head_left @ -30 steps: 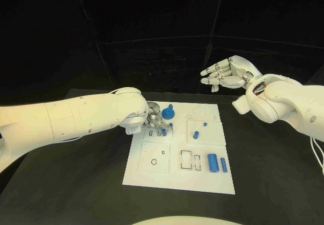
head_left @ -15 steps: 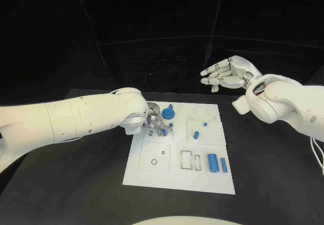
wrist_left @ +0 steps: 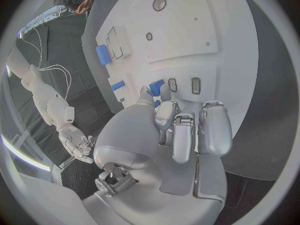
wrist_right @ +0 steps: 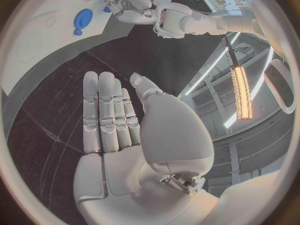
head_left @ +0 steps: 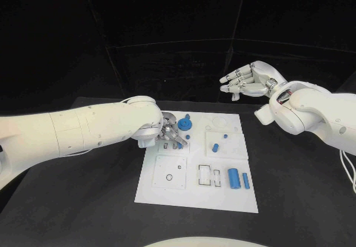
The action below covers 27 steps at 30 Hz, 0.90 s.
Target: Assemble the parts on the task board
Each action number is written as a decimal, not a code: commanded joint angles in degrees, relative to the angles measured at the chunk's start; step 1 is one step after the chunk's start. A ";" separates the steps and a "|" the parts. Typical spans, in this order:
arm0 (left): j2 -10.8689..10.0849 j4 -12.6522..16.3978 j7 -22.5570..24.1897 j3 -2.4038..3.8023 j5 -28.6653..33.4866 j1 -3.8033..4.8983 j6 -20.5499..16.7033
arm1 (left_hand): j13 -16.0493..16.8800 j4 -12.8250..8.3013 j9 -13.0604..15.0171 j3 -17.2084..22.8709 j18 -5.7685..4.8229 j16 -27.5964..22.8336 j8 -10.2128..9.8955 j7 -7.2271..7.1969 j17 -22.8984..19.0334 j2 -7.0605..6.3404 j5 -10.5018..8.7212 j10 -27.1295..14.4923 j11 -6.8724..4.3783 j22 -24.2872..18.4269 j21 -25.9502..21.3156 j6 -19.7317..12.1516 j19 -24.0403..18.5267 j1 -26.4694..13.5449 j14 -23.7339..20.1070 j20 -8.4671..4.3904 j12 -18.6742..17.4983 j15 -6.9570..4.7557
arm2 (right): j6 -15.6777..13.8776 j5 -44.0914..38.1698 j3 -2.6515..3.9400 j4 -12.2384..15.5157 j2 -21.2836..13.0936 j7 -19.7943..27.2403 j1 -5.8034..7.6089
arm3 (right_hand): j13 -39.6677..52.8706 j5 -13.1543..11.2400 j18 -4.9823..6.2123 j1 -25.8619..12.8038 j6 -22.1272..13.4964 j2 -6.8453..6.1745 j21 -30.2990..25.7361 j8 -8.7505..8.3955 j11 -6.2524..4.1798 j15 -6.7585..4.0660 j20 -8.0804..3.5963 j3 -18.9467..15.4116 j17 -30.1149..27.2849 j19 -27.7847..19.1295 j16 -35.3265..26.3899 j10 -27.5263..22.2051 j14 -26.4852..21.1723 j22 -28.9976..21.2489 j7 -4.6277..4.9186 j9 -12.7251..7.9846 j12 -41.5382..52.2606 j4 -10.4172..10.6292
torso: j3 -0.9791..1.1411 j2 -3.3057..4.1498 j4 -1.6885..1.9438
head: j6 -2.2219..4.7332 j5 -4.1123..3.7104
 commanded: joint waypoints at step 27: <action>-2.18 1.00 2.75 0.02 4.68 0.07 -1.49 | -1.90 -7.35 1.25 38.00 -0.28 0.18 -2.93 0.92 15.09 -7.84 0.13 -1.54 0.29 -0.78 -1.31 -2.55 -1.41 -1.22 5.95 0.15 -2.27 0.32 | 1.18 -0.28 0.02 -1.73 1.78 -0.22 0.12 | -0.33 -0.96 0.17 -0.99 -0.54 -0.18 -0.46 0.24 0.20 0.21 0.00 -0.07 -0.99 -0.27 -0.42 -0.17 0.58 0.14 0.12 0.04 0.29 1.02 | -0.04 0.02 0.15 | 0.06 0.43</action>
